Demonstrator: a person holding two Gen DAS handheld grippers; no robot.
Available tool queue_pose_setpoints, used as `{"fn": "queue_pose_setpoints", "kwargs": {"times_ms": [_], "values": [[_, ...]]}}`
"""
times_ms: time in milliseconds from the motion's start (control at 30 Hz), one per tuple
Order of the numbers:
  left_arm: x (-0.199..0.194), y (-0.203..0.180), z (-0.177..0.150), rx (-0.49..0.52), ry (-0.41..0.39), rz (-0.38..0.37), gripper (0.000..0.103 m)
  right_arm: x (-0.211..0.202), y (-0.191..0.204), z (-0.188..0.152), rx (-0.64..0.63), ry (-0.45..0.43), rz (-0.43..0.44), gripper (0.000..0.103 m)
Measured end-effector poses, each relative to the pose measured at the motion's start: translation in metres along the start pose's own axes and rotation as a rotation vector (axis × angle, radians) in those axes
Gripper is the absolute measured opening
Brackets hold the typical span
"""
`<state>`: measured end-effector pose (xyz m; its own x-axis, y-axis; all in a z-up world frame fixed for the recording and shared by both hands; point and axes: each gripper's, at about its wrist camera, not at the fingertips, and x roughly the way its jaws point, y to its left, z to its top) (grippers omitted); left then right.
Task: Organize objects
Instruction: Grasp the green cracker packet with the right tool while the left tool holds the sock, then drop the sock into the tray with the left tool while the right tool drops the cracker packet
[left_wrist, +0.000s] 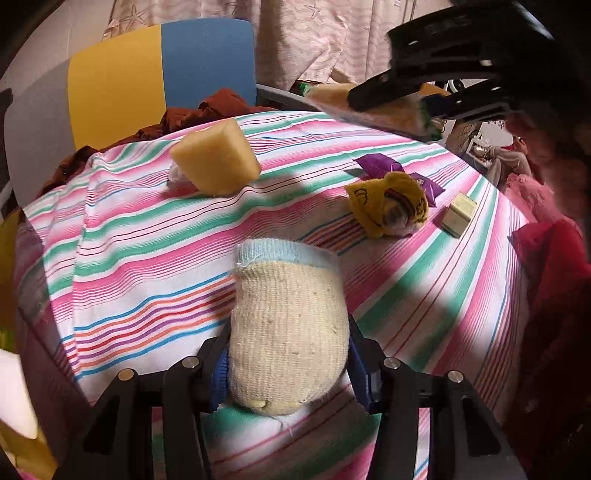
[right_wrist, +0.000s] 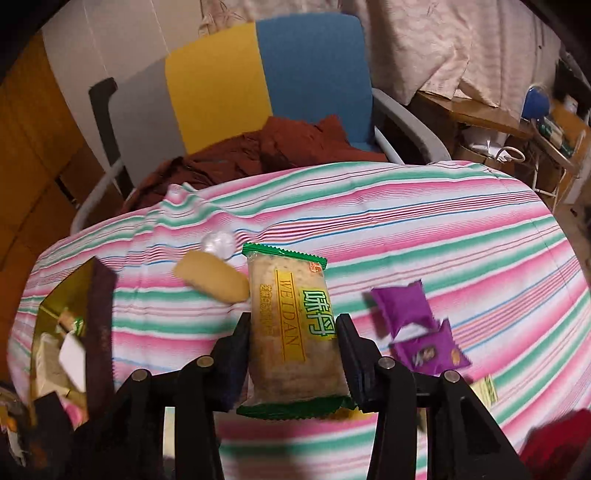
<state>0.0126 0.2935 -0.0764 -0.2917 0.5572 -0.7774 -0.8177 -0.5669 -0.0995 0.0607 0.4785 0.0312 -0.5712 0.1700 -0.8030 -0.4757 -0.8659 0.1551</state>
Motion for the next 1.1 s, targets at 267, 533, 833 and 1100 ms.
{"fn": "queue_pose_setpoints", "kwargs": {"times_ms": [267,533,833,1100], "values": [[-0.064,0.004,-0.005,-0.02,-0.078,-0.028,0.053,-0.024,0.022,-0.018,0.021,-0.042,0.099,0.045],[-0.138,0.051,-0.008,-0.144,-0.212,0.038,0.053,-0.025,0.087,-0.01,-0.012,-0.063,0.235,0.045],[-0.191,0.166,-0.024,-0.39,-0.281,0.264,0.053,0.004,0.19,-0.005,-0.139,-0.009,0.348,0.045],[-0.196,0.258,-0.044,-0.555,-0.233,0.439,0.056,0.019,0.262,-0.001,-0.208,-0.009,0.383,0.07]]}}
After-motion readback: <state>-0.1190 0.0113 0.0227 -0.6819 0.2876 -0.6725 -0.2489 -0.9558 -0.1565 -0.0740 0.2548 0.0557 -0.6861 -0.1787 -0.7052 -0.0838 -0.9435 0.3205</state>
